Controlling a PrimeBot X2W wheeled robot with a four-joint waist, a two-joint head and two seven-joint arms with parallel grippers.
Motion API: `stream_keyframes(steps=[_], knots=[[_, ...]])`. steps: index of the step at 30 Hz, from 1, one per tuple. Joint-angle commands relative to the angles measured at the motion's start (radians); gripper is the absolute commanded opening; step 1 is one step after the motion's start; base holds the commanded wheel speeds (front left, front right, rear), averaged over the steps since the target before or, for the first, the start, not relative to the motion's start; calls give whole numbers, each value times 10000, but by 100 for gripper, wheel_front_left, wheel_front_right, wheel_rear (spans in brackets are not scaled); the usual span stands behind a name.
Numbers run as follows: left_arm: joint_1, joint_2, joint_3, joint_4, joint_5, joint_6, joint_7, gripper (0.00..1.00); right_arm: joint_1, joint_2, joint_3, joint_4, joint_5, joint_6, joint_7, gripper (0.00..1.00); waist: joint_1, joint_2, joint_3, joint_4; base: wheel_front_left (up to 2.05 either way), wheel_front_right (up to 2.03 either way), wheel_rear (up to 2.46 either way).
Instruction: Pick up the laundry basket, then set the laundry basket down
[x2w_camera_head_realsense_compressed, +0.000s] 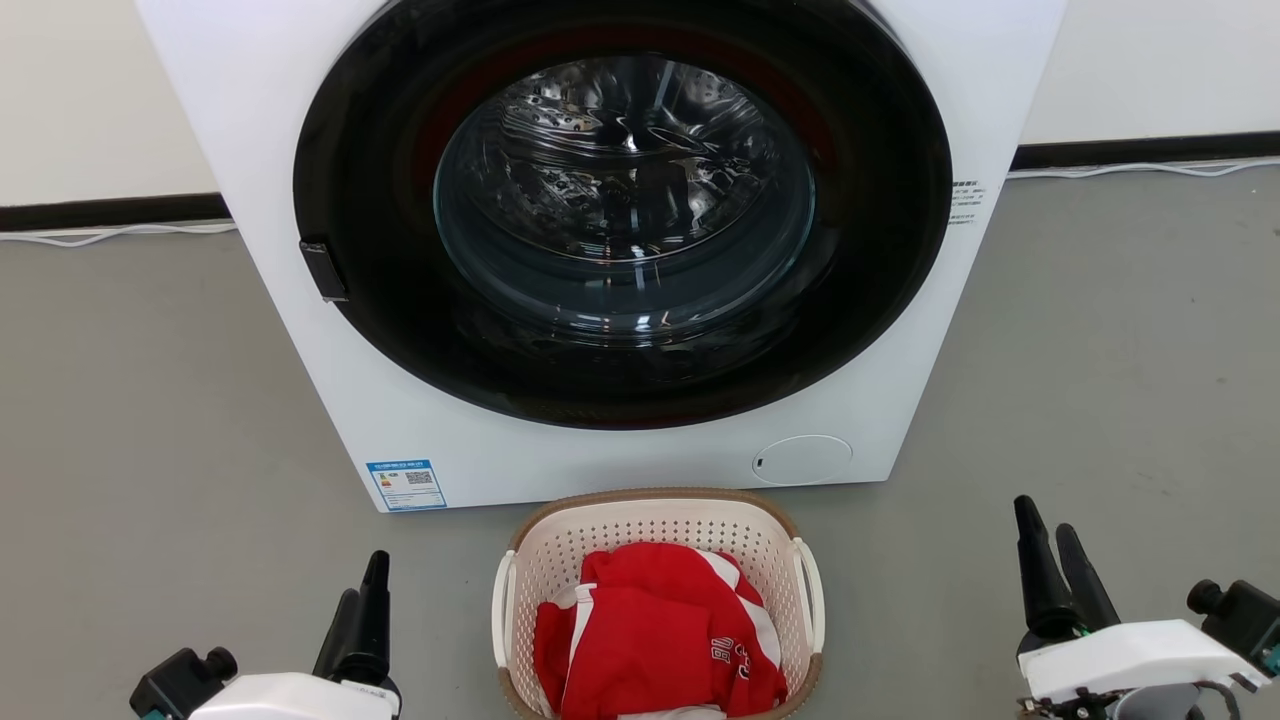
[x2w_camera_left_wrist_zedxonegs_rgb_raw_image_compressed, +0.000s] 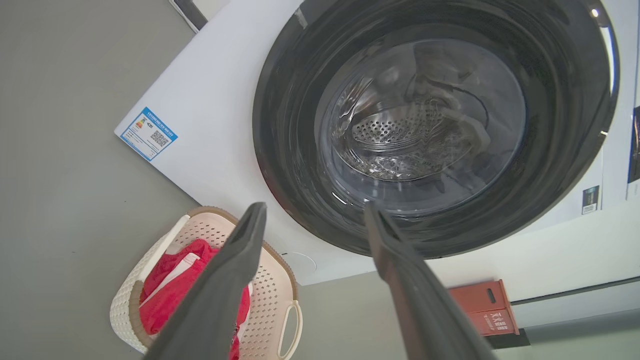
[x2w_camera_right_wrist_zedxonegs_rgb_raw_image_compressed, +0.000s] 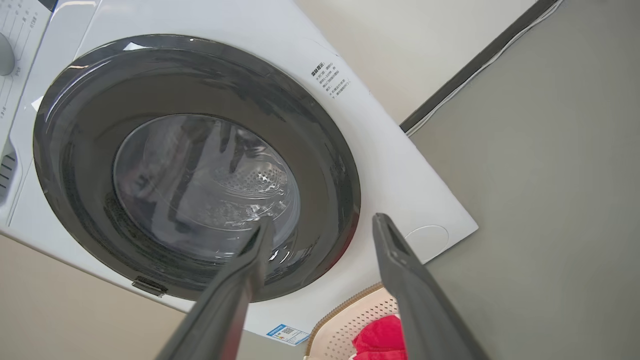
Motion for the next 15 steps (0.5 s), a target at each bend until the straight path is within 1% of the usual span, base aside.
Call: stream_keyframes(steps=[1, 15], knots=[[-464, 96, 149, -287, 296, -86, -134, 100, -382, -170, 132, -208, -338, 78, -151, 100, -1, 0, -1, 2, 0, 0, 0], [-374, 114, 249, -447, 2779, -101, -551, 100, -540, -416, 261, 352, -2614, 97, -564, 100, -1, 0, -31, -1, 0, 0, 0]])
